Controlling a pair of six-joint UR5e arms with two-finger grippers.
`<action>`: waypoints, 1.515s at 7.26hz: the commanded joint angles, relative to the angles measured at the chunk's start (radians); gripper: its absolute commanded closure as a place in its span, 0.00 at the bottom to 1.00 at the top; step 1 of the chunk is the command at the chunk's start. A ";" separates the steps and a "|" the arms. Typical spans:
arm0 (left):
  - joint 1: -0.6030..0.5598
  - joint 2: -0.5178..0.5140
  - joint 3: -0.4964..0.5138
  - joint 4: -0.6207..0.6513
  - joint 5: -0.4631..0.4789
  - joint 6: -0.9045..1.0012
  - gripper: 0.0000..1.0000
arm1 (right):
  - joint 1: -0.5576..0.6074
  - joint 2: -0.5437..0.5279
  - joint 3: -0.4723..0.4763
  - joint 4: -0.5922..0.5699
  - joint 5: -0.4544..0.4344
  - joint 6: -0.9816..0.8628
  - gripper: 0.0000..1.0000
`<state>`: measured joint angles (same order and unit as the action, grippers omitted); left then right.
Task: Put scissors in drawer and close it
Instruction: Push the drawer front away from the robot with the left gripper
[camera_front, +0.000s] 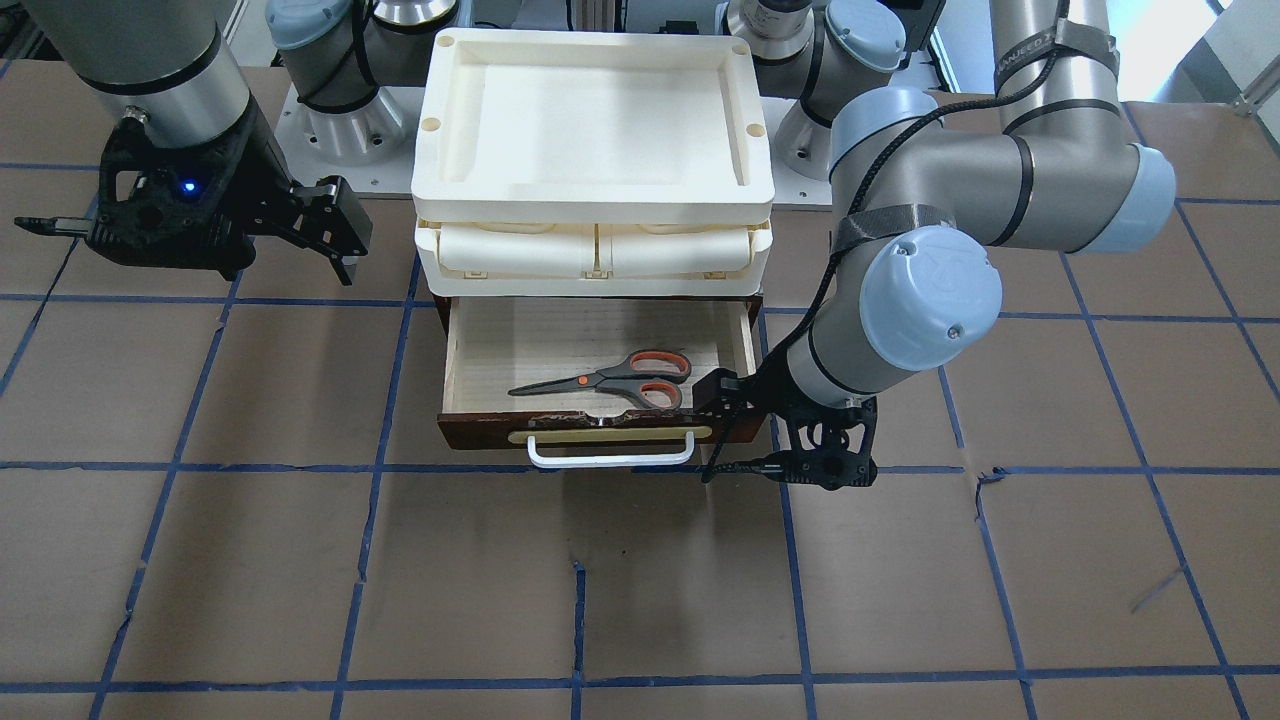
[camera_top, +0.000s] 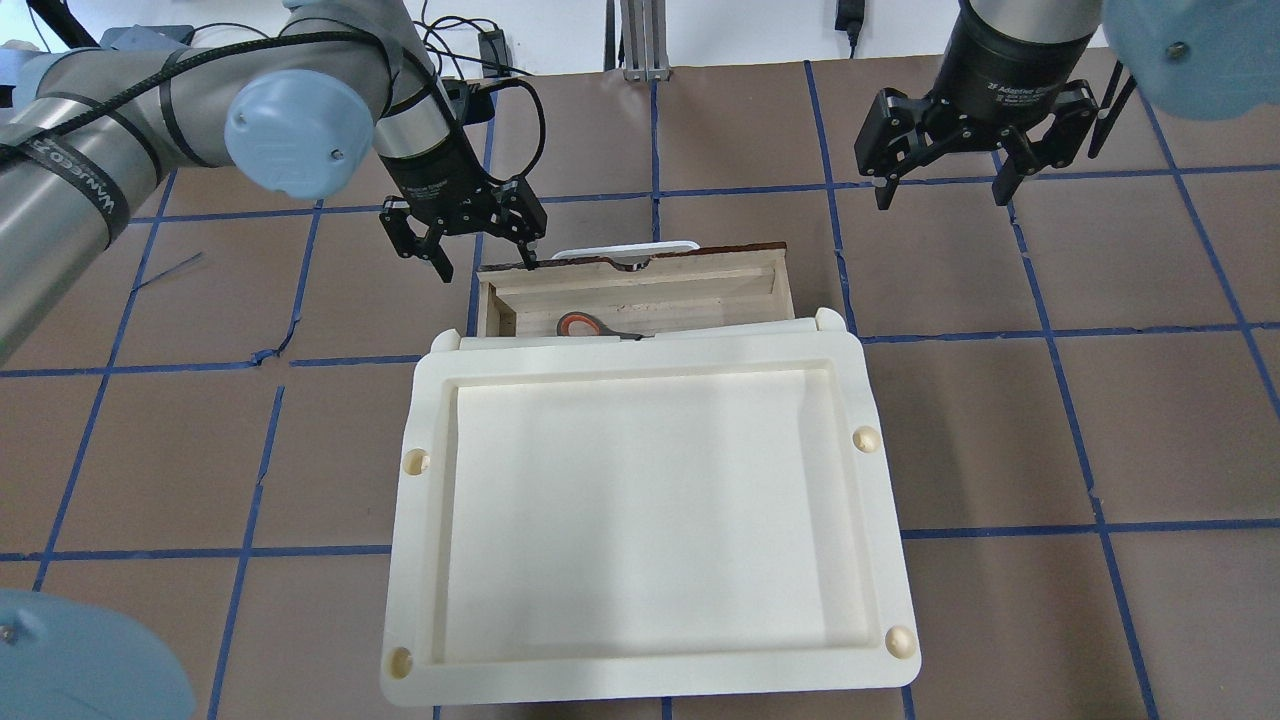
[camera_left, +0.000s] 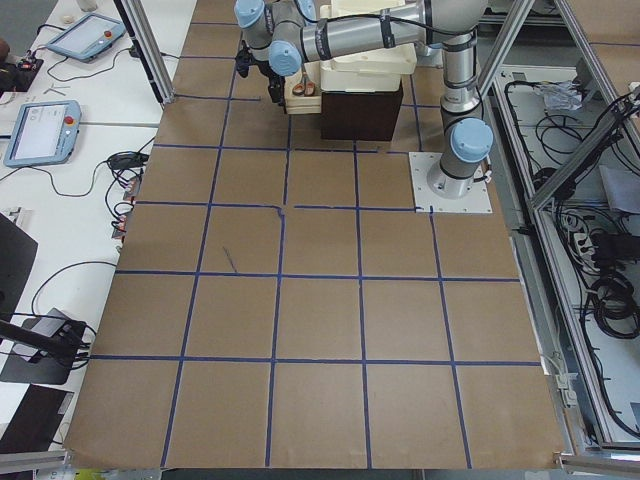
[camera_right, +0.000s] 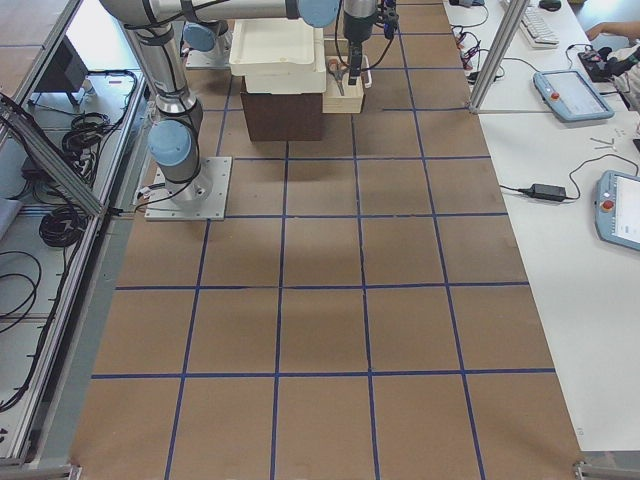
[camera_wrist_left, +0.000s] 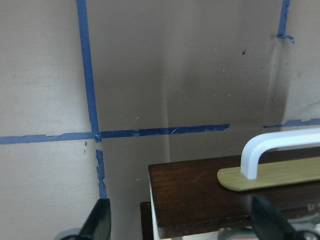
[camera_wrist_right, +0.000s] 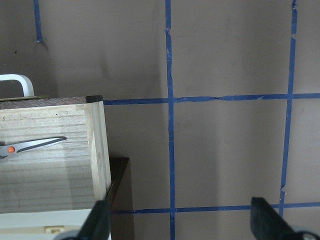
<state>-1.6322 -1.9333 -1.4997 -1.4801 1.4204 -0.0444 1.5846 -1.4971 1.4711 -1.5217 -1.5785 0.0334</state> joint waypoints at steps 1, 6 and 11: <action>0.000 0.008 -0.013 0.010 -0.001 0.000 0.00 | 0.000 0.001 0.000 0.000 0.000 -0.001 0.00; 0.000 0.007 -0.010 0.159 -0.008 0.017 0.00 | 0.000 0.000 0.000 0.000 -0.003 -0.012 0.00; 0.000 0.007 -0.062 0.153 -0.006 0.032 0.00 | 0.000 0.001 0.000 0.000 -0.003 -0.012 0.00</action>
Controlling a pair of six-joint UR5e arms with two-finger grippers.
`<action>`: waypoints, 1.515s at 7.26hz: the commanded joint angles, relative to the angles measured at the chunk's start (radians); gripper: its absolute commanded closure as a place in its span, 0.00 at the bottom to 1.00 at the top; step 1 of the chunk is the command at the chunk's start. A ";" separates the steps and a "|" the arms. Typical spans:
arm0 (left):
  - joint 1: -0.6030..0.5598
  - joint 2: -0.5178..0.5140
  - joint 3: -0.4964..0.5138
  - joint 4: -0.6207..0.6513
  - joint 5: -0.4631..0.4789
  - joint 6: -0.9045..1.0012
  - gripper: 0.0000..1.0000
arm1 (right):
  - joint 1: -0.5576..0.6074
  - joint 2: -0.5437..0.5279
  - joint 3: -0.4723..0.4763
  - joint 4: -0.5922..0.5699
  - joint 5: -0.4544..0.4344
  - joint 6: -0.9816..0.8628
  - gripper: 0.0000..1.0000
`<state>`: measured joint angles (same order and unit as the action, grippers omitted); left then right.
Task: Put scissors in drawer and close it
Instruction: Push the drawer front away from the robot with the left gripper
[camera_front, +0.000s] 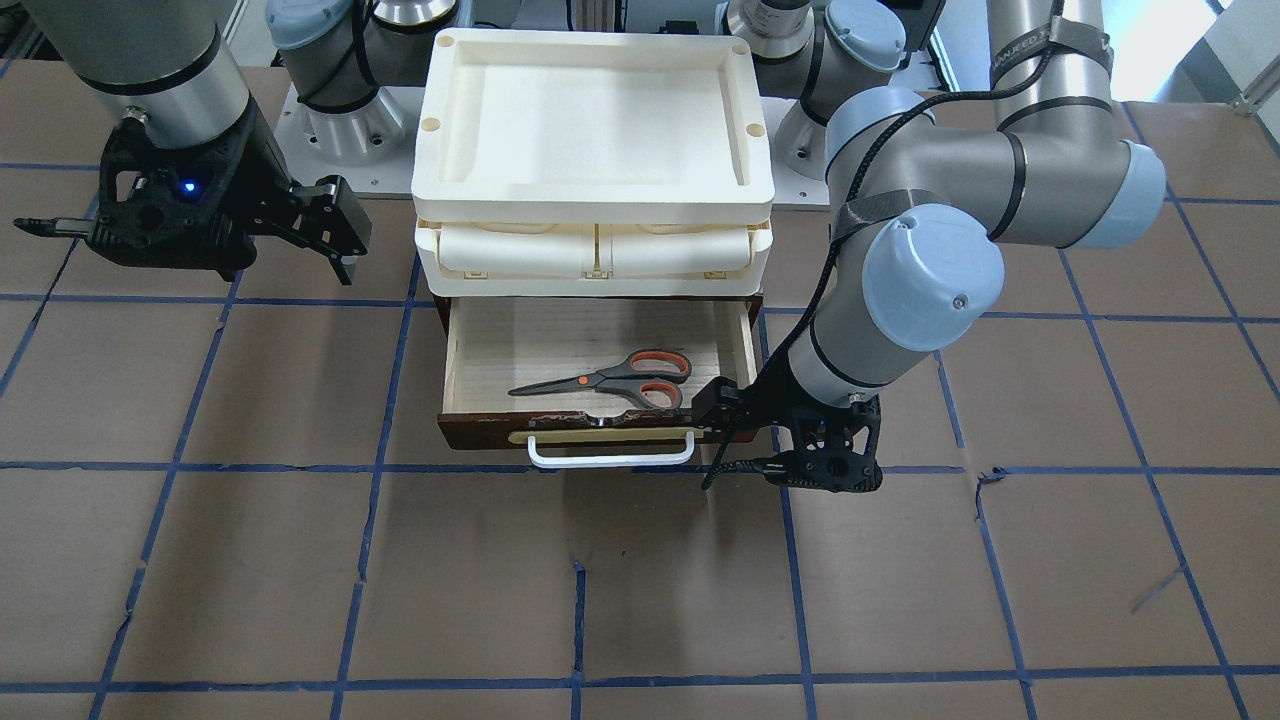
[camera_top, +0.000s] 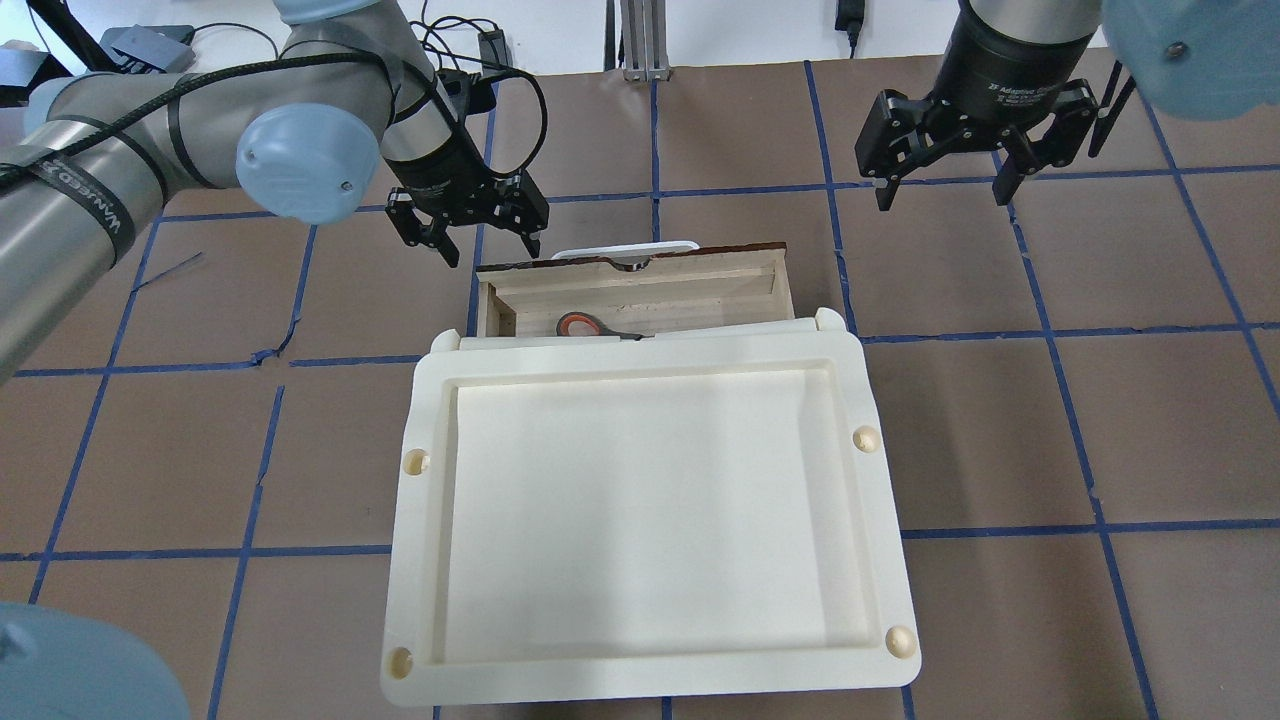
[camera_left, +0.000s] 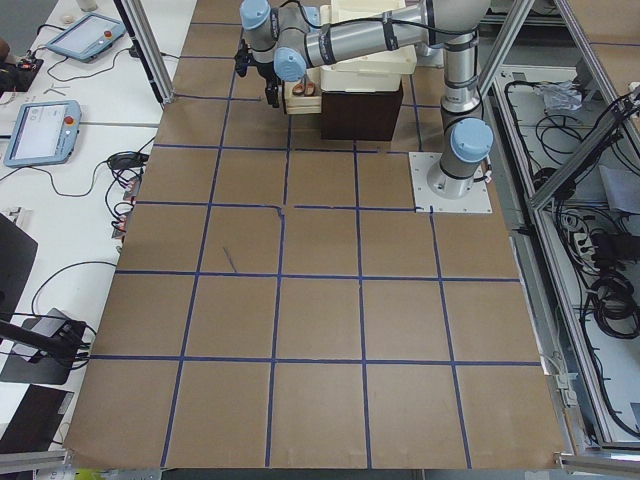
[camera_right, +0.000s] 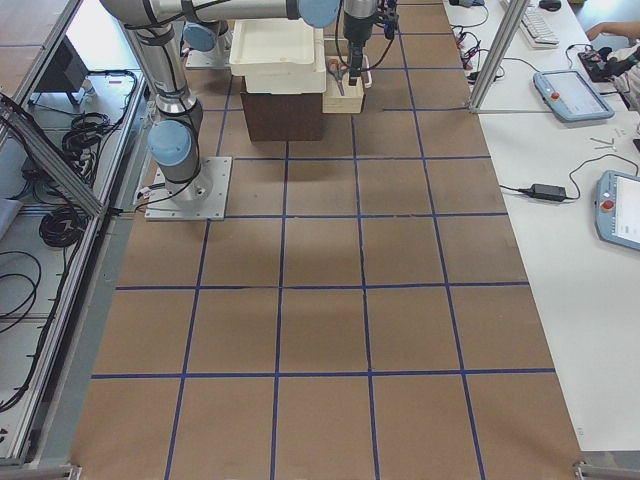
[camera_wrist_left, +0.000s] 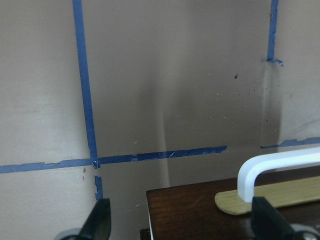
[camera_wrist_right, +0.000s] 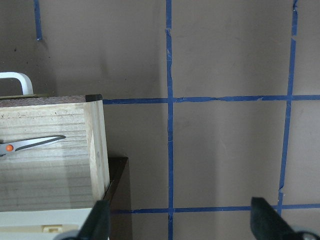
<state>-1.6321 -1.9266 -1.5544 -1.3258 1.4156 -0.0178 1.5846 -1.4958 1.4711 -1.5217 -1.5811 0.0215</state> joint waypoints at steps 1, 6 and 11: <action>-0.002 0.000 -0.024 -0.001 -0.001 0.005 0.00 | 0.000 0.000 0.000 0.000 0.000 -0.002 0.00; -0.041 0.020 -0.032 -0.029 -0.001 -0.045 0.00 | 0.000 0.000 0.002 0.000 0.000 -0.017 0.00; -0.081 0.035 -0.032 -0.088 0.000 -0.088 0.00 | 0.000 -0.001 0.005 0.000 0.000 -0.017 0.00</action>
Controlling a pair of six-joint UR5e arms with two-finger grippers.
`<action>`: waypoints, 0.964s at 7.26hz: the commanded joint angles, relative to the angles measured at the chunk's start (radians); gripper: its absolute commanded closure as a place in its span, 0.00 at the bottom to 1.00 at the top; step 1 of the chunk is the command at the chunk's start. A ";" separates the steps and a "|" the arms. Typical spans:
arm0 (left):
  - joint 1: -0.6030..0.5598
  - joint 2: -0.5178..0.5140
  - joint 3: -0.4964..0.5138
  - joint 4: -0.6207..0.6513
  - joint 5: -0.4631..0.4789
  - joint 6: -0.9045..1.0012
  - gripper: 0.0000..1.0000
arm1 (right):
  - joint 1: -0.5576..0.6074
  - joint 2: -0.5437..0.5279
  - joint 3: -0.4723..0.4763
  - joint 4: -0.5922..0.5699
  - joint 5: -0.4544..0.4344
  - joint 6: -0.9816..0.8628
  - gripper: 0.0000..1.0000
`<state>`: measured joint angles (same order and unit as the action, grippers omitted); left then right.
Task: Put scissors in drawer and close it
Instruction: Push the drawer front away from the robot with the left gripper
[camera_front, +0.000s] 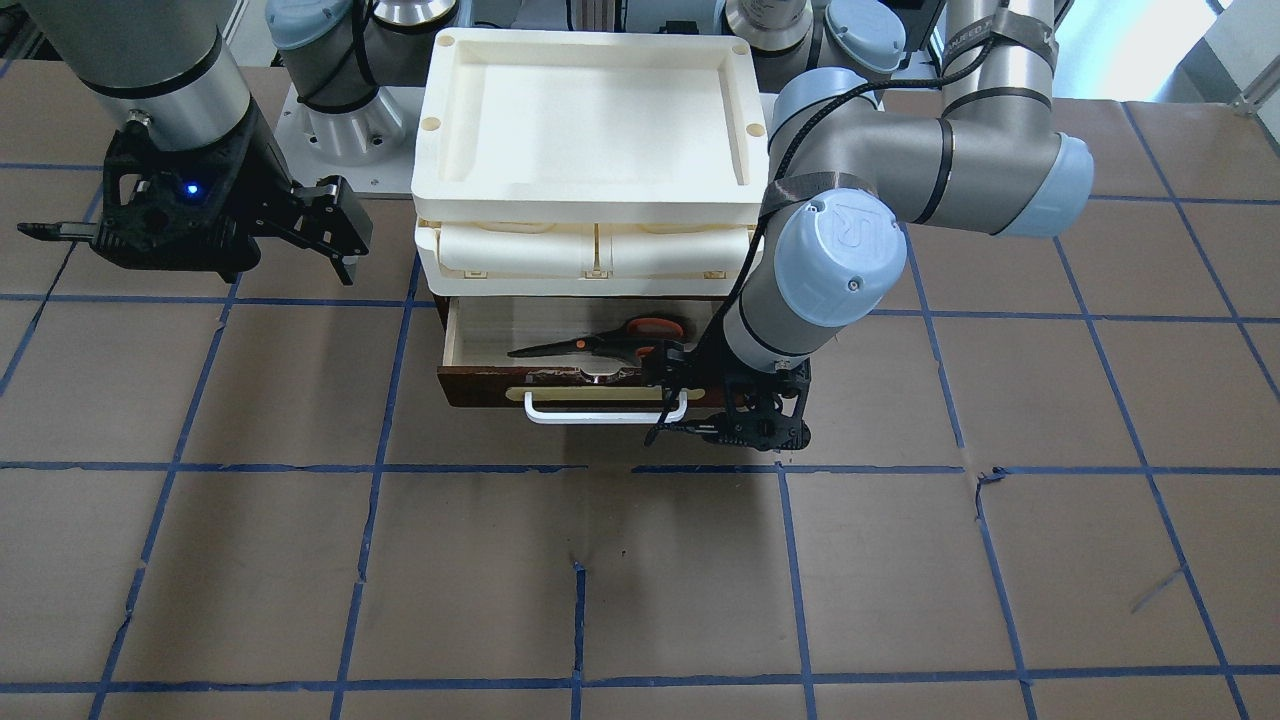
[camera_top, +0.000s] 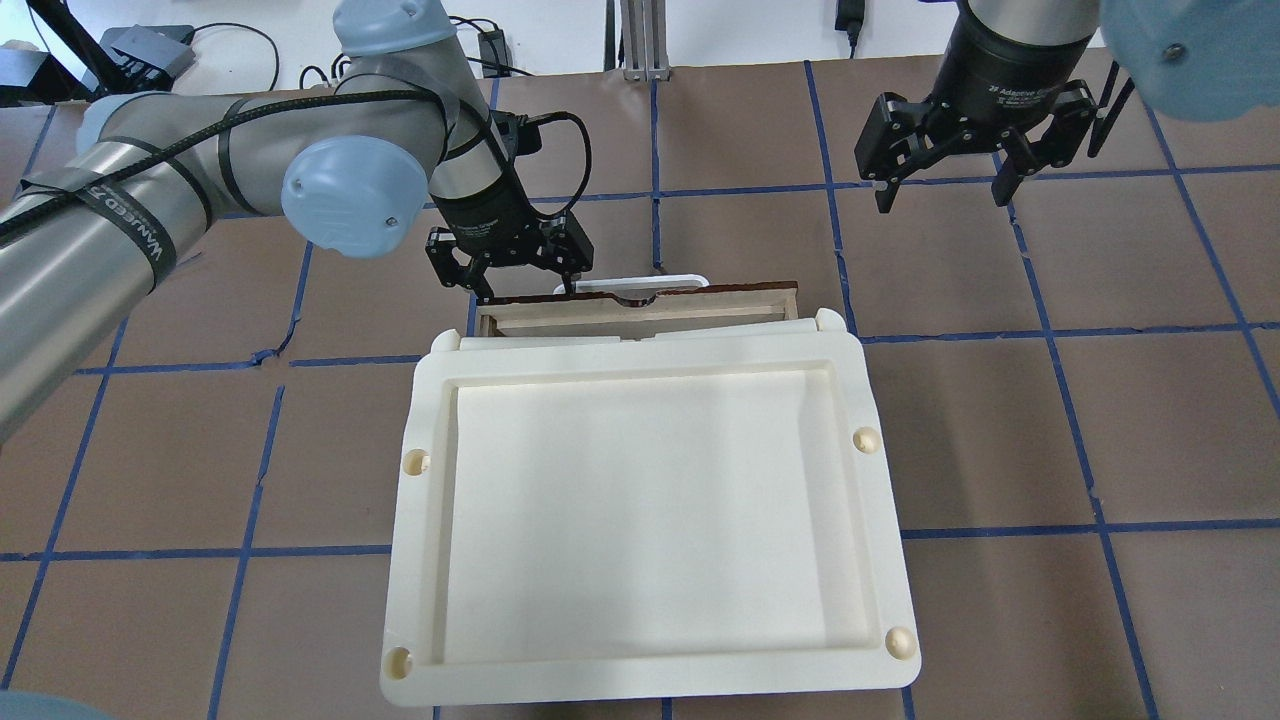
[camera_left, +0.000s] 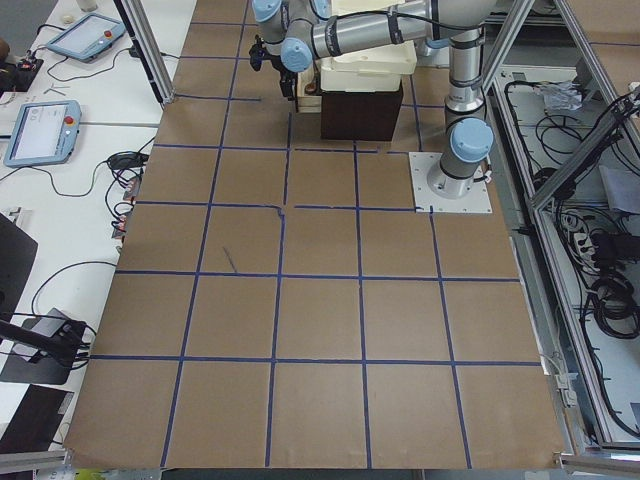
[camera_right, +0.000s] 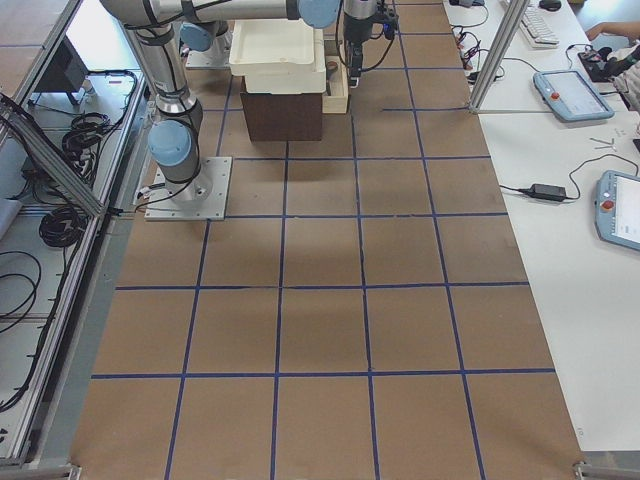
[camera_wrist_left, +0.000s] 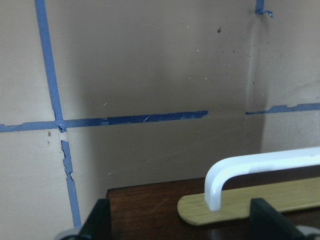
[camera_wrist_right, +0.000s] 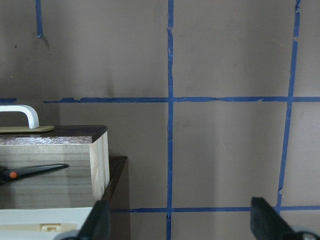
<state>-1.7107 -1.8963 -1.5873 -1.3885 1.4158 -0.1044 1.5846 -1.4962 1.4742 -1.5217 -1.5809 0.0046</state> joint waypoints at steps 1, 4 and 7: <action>-0.003 0.006 0.001 -0.052 0.000 -0.001 0.00 | 0.000 -0.001 0.003 0.000 -0.001 0.000 0.00; -0.004 0.028 0.000 -0.122 0.000 -0.001 0.00 | 0.000 -0.001 0.003 0.000 0.001 0.000 0.00; -0.004 0.028 0.000 -0.167 -0.001 -0.003 0.00 | 0.000 -0.001 0.008 0.000 0.001 0.000 0.00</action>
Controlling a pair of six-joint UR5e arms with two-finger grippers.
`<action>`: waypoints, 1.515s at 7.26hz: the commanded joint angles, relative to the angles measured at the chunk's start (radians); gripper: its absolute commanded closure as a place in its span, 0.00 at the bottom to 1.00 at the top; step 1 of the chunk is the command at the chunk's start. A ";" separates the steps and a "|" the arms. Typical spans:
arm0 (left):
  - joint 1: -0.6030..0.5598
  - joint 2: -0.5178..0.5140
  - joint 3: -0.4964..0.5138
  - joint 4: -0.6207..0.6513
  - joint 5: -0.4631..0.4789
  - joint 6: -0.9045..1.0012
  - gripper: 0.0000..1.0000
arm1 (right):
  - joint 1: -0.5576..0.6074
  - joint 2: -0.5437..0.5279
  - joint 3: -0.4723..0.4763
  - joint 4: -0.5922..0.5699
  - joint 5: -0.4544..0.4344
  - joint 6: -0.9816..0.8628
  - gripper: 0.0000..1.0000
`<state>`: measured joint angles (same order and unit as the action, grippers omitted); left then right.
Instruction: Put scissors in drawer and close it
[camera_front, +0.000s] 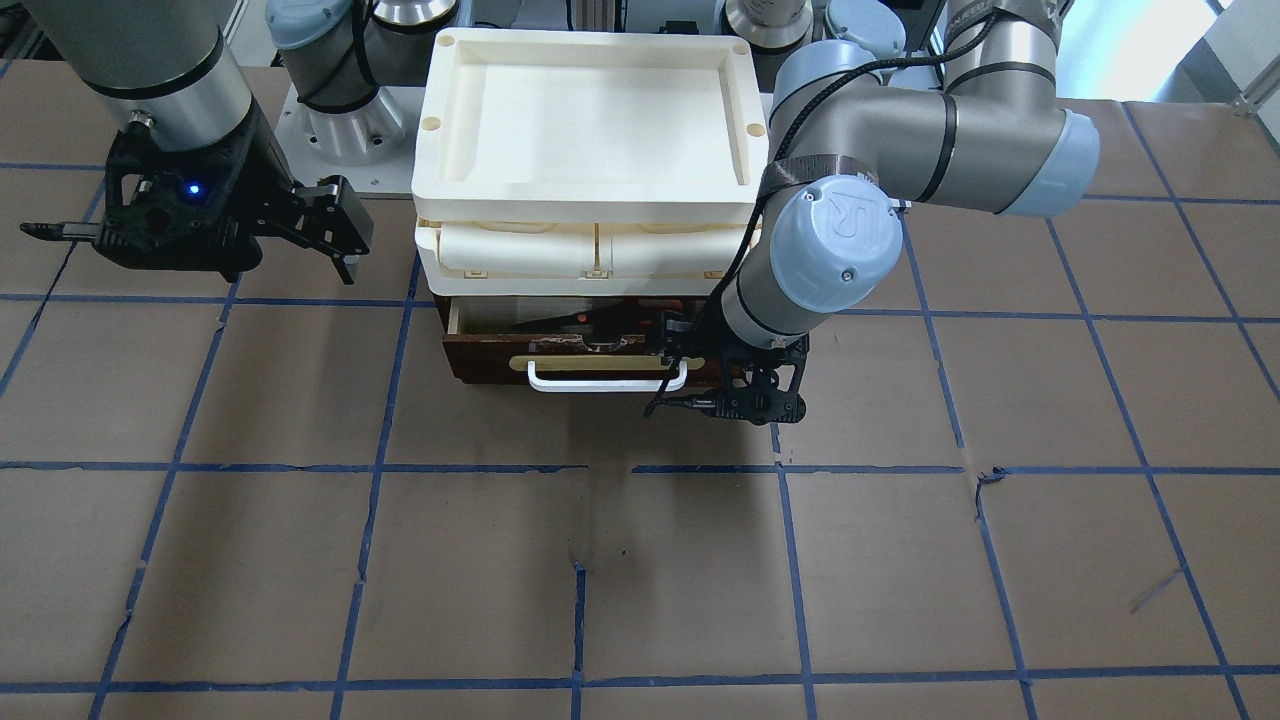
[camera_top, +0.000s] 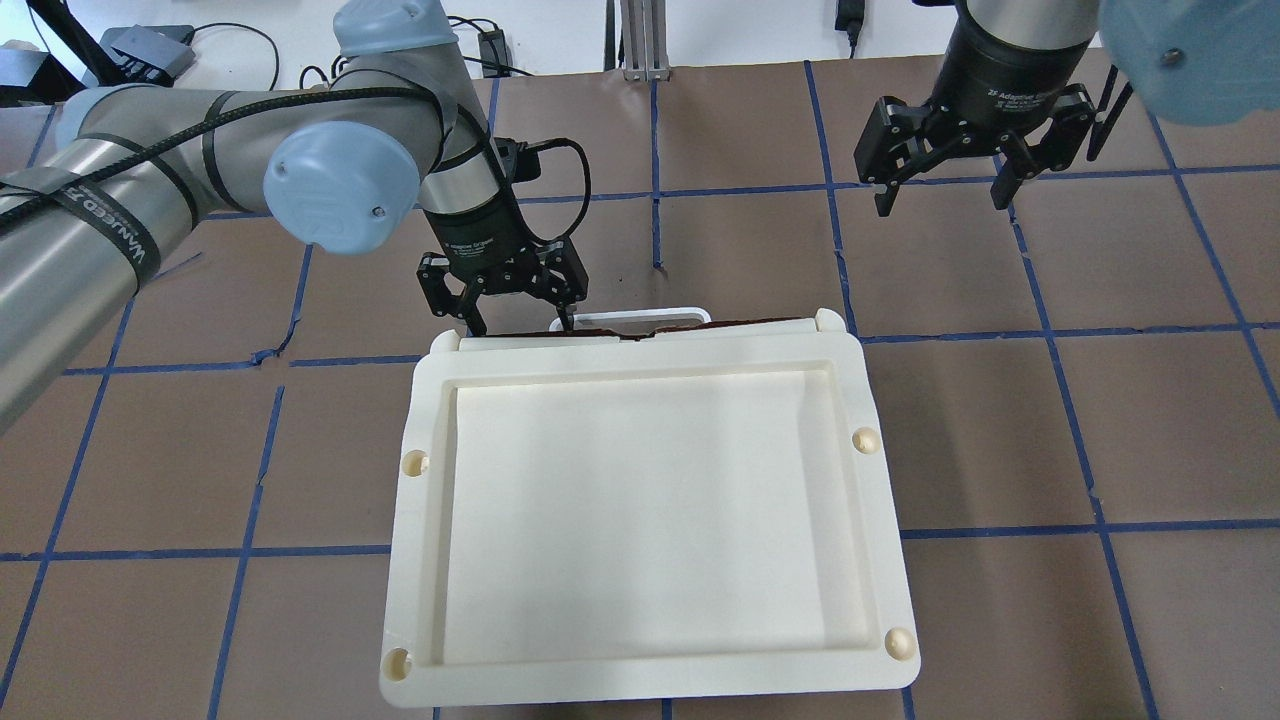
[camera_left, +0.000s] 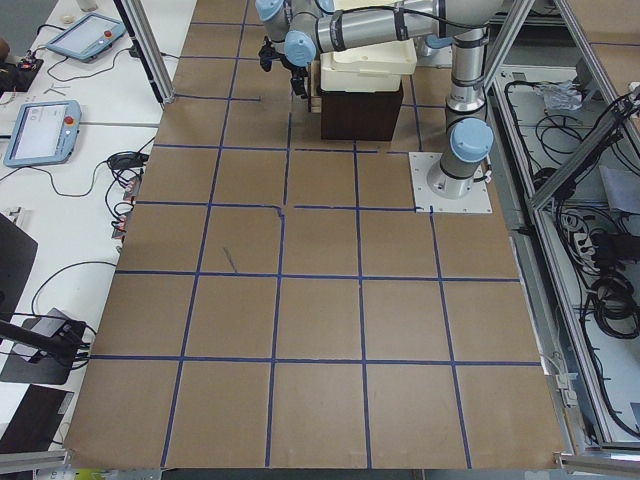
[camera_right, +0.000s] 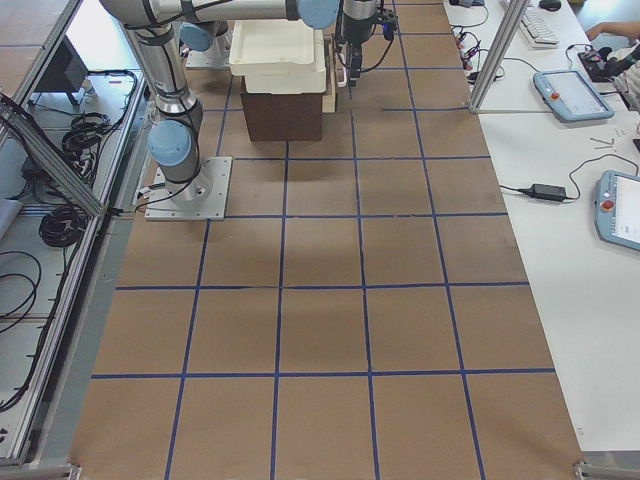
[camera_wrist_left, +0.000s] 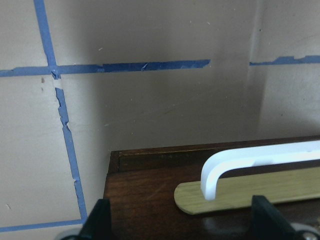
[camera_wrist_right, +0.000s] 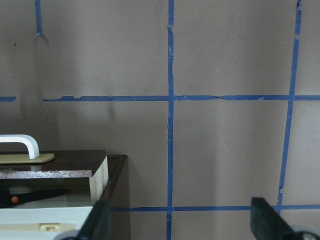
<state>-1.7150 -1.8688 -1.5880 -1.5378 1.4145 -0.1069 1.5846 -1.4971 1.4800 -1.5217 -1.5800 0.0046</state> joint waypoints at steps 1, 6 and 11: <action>0.000 0.000 0.000 -0.037 -0.002 -0.002 0.00 | 0.000 0.000 0.002 0.000 0.000 -0.002 0.00; 0.000 0.000 0.000 -0.081 -0.003 -0.033 0.00 | 0.000 0.000 0.002 0.000 0.000 -0.002 0.00; 0.000 0.000 0.000 -0.087 -0.020 -0.034 0.00 | 0.000 -0.002 0.002 0.000 0.000 -0.002 0.00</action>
<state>-1.7150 -1.8684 -1.5877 -1.6204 1.3966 -0.1411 1.5846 -1.4985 1.4818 -1.5217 -1.5800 0.0031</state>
